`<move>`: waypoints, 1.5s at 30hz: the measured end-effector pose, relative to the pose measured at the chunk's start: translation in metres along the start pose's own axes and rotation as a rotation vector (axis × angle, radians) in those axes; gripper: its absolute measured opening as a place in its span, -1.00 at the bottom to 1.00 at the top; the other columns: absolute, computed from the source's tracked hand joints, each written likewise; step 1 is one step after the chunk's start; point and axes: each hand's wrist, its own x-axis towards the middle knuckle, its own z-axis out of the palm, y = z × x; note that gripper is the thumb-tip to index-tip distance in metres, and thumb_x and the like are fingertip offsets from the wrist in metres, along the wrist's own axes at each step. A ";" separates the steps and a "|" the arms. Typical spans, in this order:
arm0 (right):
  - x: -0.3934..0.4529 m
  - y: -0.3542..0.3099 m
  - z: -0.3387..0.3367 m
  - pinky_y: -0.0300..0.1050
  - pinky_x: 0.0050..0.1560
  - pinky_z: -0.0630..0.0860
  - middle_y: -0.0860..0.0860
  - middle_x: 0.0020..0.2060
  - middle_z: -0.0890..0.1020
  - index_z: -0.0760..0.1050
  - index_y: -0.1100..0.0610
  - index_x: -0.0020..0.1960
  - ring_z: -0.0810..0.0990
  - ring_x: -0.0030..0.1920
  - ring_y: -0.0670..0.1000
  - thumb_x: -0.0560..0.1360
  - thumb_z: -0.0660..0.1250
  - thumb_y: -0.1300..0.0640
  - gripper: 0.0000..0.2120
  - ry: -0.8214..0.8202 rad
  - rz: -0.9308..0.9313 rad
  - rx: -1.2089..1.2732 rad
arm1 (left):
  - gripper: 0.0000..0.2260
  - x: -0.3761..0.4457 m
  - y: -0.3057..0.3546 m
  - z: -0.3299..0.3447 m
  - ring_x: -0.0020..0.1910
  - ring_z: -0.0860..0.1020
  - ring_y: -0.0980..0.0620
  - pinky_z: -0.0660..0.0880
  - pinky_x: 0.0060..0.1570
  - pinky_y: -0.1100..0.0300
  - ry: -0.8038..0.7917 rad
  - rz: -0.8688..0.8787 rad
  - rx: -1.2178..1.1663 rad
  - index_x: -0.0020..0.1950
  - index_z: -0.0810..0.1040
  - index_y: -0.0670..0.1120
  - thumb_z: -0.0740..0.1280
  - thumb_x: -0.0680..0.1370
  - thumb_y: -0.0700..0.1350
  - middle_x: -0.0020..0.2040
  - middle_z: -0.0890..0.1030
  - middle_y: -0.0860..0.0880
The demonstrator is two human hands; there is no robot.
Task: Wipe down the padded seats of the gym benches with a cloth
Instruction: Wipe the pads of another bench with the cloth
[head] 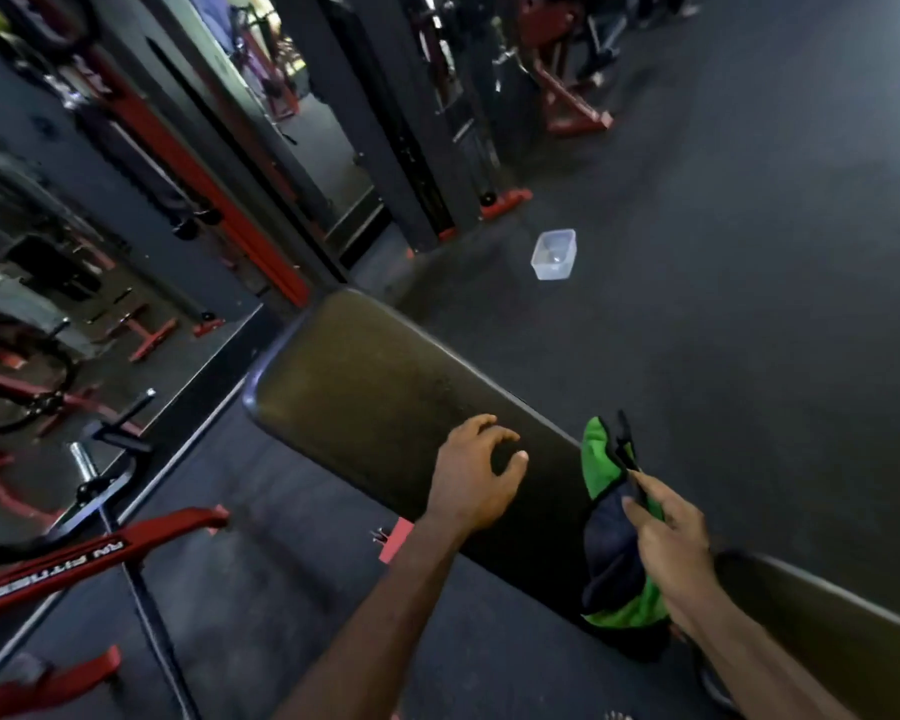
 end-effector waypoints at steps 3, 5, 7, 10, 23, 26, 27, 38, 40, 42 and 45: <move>0.005 -0.027 0.042 0.04 0.40 0.43 0.07 0.15 0.66 0.59 0.18 0.30 0.60 0.26 0.10 0.59 0.36 0.40 -0.68 -0.070 -0.069 -0.066 | -0.64 0.012 -0.028 -0.045 0.51 0.34 0.01 0.28 0.52 0.01 0.047 -0.021 0.022 0.35 0.59 0.02 0.34 0.61 0.13 0.51 0.41 -0.02; 0.007 -0.037 0.060 0.01 0.39 0.46 0.07 0.16 0.67 0.60 0.14 0.29 0.61 0.24 0.07 0.59 0.36 0.38 -0.69 -0.086 -0.090 -0.067 | -0.63 0.022 -0.040 -0.063 0.49 0.36 -0.01 0.31 0.51 -0.02 0.062 0.013 0.066 0.35 0.59 0.01 0.33 0.61 0.14 0.50 0.43 -0.03; 0.004 -0.045 0.083 -0.16 0.31 0.50 0.08 0.15 0.68 0.60 0.13 0.28 0.62 0.22 0.06 0.60 0.36 0.37 -0.70 -0.085 -0.099 -0.063 | -0.63 0.033 -0.060 -0.079 0.47 0.38 -0.03 0.34 0.49 -0.04 0.062 0.044 0.112 0.33 0.59 0.01 0.33 0.59 0.16 0.48 0.44 -0.04; 0.002 -0.049 0.097 -0.20 0.23 0.49 0.08 0.14 0.67 0.60 0.16 0.28 0.61 0.20 0.05 0.60 0.35 0.38 -0.70 -0.040 -0.089 -0.048 | -0.62 0.056 -0.084 -0.095 0.45 0.40 -0.06 0.35 0.48 -0.07 0.060 0.101 0.189 0.32 0.59 0.03 0.33 0.58 0.18 0.46 0.46 -0.05; -0.004 0.010 0.031 -0.09 0.18 0.44 0.09 -0.02 0.65 0.59 0.14 0.12 0.60 0.10 0.10 0.59 0.32 0.43 -0.76 0.325 0.121 -0.119 | -0.48 0.128 -0.034 -0.014 0.61 0.17 -0.10 0.02 0.60 -0.06 -0.310 0.514 0.543 0.56 0.34 -0.02 0.25 0.64 0.14 0.61 0.25 -0.12; 0.002 0.042 0.025 0.04 0.28 0.51 0.10 0.01 0.68 0.59 0.08 0.14 0.63 0.11 0.12 0.55 0.34 0.45 -0.68 0.346 0.175 -0.126 | -0.46 0.131 -0.023 0.020 0.61 0.17 -0.10 0.02 0.60 -0.07 -0.430 0.532 0.612 0.58 0.31 -0.02 0.25 0.64 0.15 0.62 0.24 -0.12; 0.006 0.059 0.019 0.08 0.32 0.51 0.10 0.04 0.69 0.61 0.09 0.17 0.63 0.13 0.10 0.54 0.36 0.44 -0.67 0.374 0.201 -0.132 | -0.45 0.133 -0.018 0.035 0.61 0.18 -0.10 0.03 0.60 -0.07 -0.470 0.535 0.643 0.58 0.31 -0.03 0.25 0.64 0.16 0.62 0.24 -0.12; 0.018 0.135 0.041 -0.10 0.25 0.49 0.05 0.19 0.70 0.65 0.11 0.28 0.63 0.25 0.07 0.55 0.42 0.26 -0.69 0.423 0.418 -0.090 | -0.26 0.159 -0.051 0.114 0.62 0.12 -0.19 0.03 0.61 -0.15 -0.591 0.526 0.862 0.66 0.07 -0.06 0.21 0.60 0.27 0.64 0.15 -0.18; 0.022 0.128 0.060 -0.18 0.24 0.46 0.03 0.19 0.70 0.65 0.07 0.29 0.63 0.25 0.04 0.52 0.46 0.24 -0.65 0.475 0.368 -0.151 | -0.27 0.170 -0.053 0.123 0.57 0.20 -0.21 0.11 0.58 -0.13 -0.557 0.598 0.877 0.64 0.13 -0.06 0.15 0.60 0.32 0.59 0.23 -0.20; 0.025 0.123 0.085 -0.25 0.30 0.42 -0.03 0.25 0.67 0.60 0.04 0.37 0.60 0.29 -0.06 0.50 0.48 0.20 -0.56 0.482 0.287 -0.181 | -0.32 0.187 -0.053 0.132 0.46 0.32 -0.18 0.24 0.48 -0.08 -0.515 0.657 0.885 0.57 0.28 -0.07 0.09 0.60 0.36 0.49 0.34 -0.18; 0.026 0.135 0.125 -0.16 0.49 0.32 -0.09 0.42 0.50 0.42 -0.12 0.52 0.43 0.44 -0.11 0.53 0.37 -0.11 -0.44 0.337 0.197 -0.308 | -0.36 0.212 -0.046 0.158 0.36 0.40 -0.15 0.34 0.34 -0.07 -0.576 0.664 0.885 0.43 0.42 -0.08 0.04 0.61 0.39 0.39 0.44 -0.16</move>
